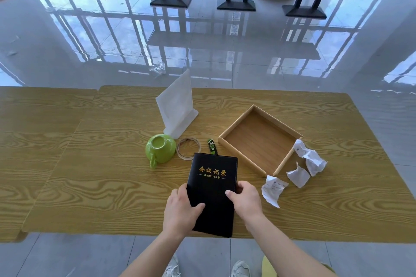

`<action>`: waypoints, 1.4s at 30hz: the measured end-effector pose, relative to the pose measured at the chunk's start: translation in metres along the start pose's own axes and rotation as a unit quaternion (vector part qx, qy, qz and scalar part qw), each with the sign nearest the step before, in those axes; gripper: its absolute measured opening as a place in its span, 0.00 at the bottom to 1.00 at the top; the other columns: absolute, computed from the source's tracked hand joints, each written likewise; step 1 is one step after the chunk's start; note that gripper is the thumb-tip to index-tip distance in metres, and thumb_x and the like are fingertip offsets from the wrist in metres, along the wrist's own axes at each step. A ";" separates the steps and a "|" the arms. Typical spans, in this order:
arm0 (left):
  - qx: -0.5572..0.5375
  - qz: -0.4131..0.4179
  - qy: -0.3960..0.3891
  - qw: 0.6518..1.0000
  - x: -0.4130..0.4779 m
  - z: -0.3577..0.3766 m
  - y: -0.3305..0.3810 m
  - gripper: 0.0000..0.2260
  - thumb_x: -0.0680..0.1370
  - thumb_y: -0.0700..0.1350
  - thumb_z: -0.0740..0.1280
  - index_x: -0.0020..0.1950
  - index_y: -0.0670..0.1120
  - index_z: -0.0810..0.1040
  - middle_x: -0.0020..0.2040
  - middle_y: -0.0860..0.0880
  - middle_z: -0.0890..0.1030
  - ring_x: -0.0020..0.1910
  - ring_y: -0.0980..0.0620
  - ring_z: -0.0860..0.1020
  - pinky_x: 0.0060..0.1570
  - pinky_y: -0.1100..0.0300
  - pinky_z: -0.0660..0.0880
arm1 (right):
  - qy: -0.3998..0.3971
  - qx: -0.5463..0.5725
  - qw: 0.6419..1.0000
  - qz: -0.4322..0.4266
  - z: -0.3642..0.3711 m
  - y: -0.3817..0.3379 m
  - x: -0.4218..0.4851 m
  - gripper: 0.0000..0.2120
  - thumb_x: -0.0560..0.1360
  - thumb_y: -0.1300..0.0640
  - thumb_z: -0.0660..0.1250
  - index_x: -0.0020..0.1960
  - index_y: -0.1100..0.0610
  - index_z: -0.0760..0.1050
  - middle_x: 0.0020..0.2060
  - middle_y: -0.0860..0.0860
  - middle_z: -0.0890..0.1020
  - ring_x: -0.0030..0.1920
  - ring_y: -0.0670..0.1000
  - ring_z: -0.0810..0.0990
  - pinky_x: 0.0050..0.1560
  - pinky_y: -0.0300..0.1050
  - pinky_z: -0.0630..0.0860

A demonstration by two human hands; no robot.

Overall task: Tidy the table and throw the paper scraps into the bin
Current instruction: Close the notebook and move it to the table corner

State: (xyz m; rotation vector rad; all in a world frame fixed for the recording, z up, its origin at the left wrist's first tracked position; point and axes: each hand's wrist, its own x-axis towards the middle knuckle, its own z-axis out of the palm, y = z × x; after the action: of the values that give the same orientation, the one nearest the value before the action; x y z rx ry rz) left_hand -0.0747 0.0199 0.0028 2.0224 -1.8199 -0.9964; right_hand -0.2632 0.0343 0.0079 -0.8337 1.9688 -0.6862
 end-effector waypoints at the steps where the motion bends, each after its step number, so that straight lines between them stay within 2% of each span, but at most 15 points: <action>1: 0.000 0.007 0.001 1.000 0.001 -0.002 0.002 0.32 0.71 0.56 0.73 0.71 0.48 0.67 0.56 0.51 0.73 0.58 0.50 0.73 0.57 0.58 0.71 | 0.004 -0.002 1.000 -0.002 -0.001 -0.003 0.000 0.07 0.75 0.55 0.71 0.52 0.49 0.77 0.46 0.45 0.82 0.48 0.48 0.80 0.52 0.52 0.81; 6: 0.004 0.052 0.012 0.999 0.011 -0.011 0.010 0.32 0.71 0.56 0.73 0.71 0.48 0.67 0.55 0.51 0.73 0.57 0.50 0.73 0.55 0.60 0.70 | 0.037 -0.025 0.999 -0.018 -0.005 -0.014 -0.004 0.05 0.75 0.53 0.69 0.50 0.49 0.76 0.44 0.45 0.82 0.46 0.46 0.80 0.47 0.46 0.80; 10: 0.012 0.110 0.010 0.994 0.021 -0.019 0.018 0.30 0.71 0.55 0.73 0.70 0.49 0.67 0.53 0.54 0.71 0.56 0.51 0.72 0.53 0.62 0.68 | 0.082 -0.073 0.993 -0.039 -0.006 -0.024 -0.010 0.04 0.77 0.52 0.68 0.51 0.50 0.75 0.44 0.46 0.81 0.44 0.46 0.79 0.40 0.41 0.75; 16: 0.021 0.170 -0.025 0.985 0.040 -0.031 0.028 0.28 0.71 0.56 0.73 0.67 0.50 0.68 0.52 0.53 0.72 0.57 0.51 0.73 0.54 0.62 0.68 | 0.157 -0.114 0.980 -0.035 -0.008 -0.039 -0.026 0.08 0.77 0.52 0.67 0.52 0.56 0.76 0.41 0.51 0.82 0.43 0.52 0.81 0.47 0.52 0.80; 21: 0.015 0.209 -0.044 0.977 0.053 -0.030 0.051 0.28 0.71 0.56 0.73 0.68 0.50 0.68 0.57 0.50 0.75 0.59 0.50 0.73 0.57 0.59 0.70 | 0.204 -0.093 0.974 -0.031 -0.022 -0.042 -0.026 0.09 0.77 0.53 0.68 0.53 0.56 0.76 0.42 0.51 0.82 0.43 0.51 0.81 0.44 0.46 0.78; 24: 0.017 0.223 -0.046 0.974 0.060 -0.021 0.070 0.30 0.71 0.56 0.73 0.69 0.49 0.68 0.57 0.50 0.75 0.58 0.50 0.74 0.57 0.58 0.71 | 0.235 -0.113 0.965 -0.034 -0.037 -0.041 -0.019 0.09 0.77 0.52 0.68 0.51 0.57 0.75 0.42 0.52 0.81 0.43 0.51 0.80 0.46 0.48 0.79; 28: 0.016 0.233 -0.042 0.971 0.068 -0.003 0.104 0.28 0.70 0.56 0.74 0.65 0.49 0.69 0.54 0.52 0.74 0.56 0.50 0.75 0.55 0.59 0.72 | 0.270 -0.129 0.953 -0.046 -0.065 -0.035 0.002 0.10 0.76 0.51 0.68 0.50 0.57 0.74 0.41 0.49 0.79 0.41 0.50 0.78 0.42 0.44 0.76; 33: 0.018 0.222 -0.039 0.974 0.075 0.030 0.162 0.26 0.69 0.55 0.74 0.63 0.50 0.70 0.53 0.51 0.75 0.54 0.50 0.75 0.53 0.56 0.74 | 0.267 -0.100 0.957 -0.057 -0.118 -0.022 0.039 0.08 0.75 0.51 0.68 0.52 0.53 0.75 0.43 0.46 0.79 0.44 0.48 0.77 0.41 0.39 0.72; 37: 0.012 0.219 -0.025 0.975 0.076 0.060 0.215 0.27 0.69 0.55 0.74 0.63 0.50 0.69 0.52 0.52 0.73 0.54 0.50 0.74 0.53 0.55 0.74 | 0.264 -0.051 0.960 -0.072 -0.175 -0.010 0.066 0.10 0.73 0.52 0.71 0.54 0.48 0.77 0.39 0.40 0.79 0.40 0.42 0.78 0.38 0.33 0.69; 42: 0.004 0.236 -0.025 0.971 0.074 0.099 0.274 0.28 0.68 0.54 0.74 0.63 0.52 0.67 0.50 0.54 0.70 0.52 0.55 0.71 0.49 0.61 0.69 | 0.246 -0.010 0.967 -0.060 -0.244 0.013 0.096 0.17 0.74 0.52 0.71 0.61 0.53 0.77 0.51 0.48 0.83 0.50 0.48 0.81 0.49 0.44 0.78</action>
State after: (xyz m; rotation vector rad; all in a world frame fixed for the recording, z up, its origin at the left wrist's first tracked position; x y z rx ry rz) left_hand -0.3512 -0.0775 0.0693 1.4619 -2.1865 -0.8971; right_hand -0.5174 0.0039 0.0660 -0.8586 2.3796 -1.0225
